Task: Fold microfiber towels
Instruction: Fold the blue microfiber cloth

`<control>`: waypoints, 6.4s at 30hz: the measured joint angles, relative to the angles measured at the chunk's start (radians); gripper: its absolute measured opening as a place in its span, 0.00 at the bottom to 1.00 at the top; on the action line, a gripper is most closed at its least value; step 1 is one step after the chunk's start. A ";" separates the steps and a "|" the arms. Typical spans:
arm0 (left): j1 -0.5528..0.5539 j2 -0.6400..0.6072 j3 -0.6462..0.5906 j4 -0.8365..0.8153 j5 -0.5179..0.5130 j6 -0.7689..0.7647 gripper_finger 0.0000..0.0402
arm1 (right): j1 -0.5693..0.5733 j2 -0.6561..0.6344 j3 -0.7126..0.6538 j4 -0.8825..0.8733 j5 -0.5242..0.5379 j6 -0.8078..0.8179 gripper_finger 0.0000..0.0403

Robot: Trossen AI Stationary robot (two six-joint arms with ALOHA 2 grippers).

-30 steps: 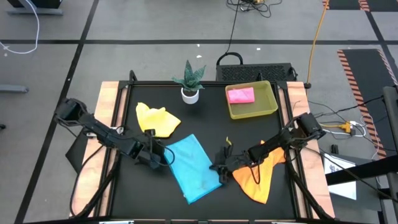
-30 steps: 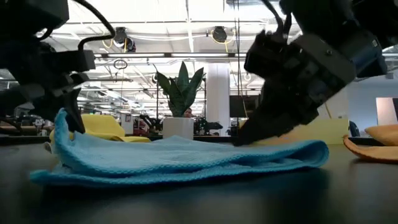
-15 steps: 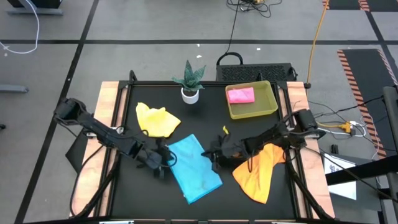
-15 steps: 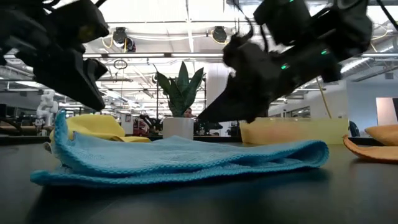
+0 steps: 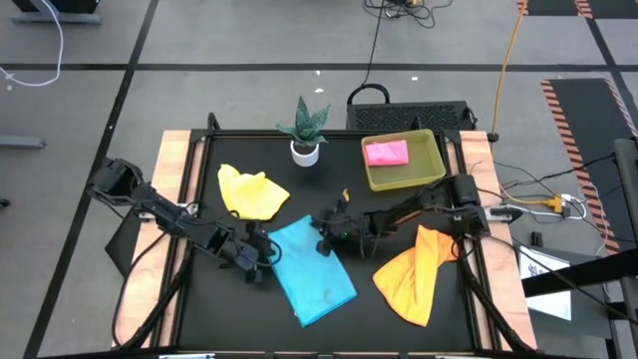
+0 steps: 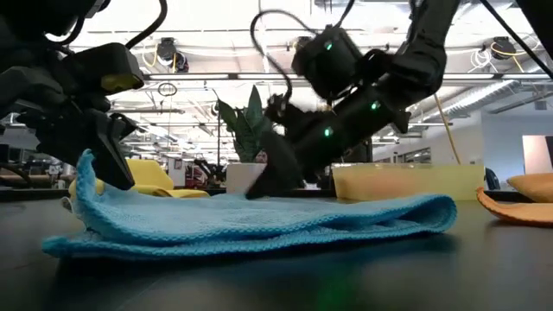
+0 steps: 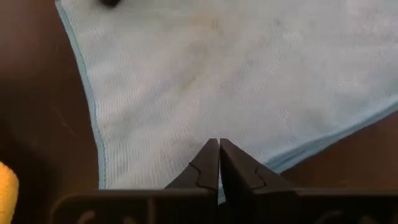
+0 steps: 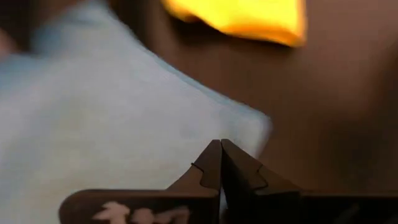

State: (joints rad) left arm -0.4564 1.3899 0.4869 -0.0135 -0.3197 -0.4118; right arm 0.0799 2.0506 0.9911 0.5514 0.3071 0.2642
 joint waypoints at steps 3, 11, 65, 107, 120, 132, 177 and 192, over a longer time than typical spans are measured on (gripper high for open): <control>-0.002 0.000 0.000 0.001 0.000 0.008 0.04 | -0.014 -0.007 -0.002 -0.081 0.056 0.020 0.00; -0.004 -0.001 0.000 -0.001 -0.027 0.009 0.03 | 0.069 -0.098 -0.007 -0.430 0.314 0.170 0.00; 0.353 0.130 0.001 0.194 -0.046 -0.276 0.21 | -0.090 -0.279 -0.187 -0.280 0.004 0.314 0.45; 0.001 0.037 0.001 0.255 -0.176 0.138 0.02 | 0.358 -0.354 -0.187 -0.241 0.056 -0.182 0.01; -0.116 0.082 0.001 0.348 -0.171 0.244 0.07 | 0.387 -0.277 -0.187 -0.088 0.030 -0.231 0.02; -0.149 0.084 0.001 0.390 -0.091 0.331 0.55 | 0.390 -0.276 -0.187 -0.136 -0.028 -0.197 0.02; -0.121 0.192 0.029 0.572 -0.104 0.354 0.02 | 0.422 -0.331 -0.187 -0.129 -0.047 -0.114 0.43; -0.109 0.192 0.029 0.613 -0.073 0.330 0.01 | 0.479 -0.196 -0.150 -0.093 0.192 -0.339 0.50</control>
State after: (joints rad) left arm -0.5652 1.5818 0.5159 0.5994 -0.3927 -0.0817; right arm 0.5586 1.8542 0.8414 0.4583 0.4990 -0.0744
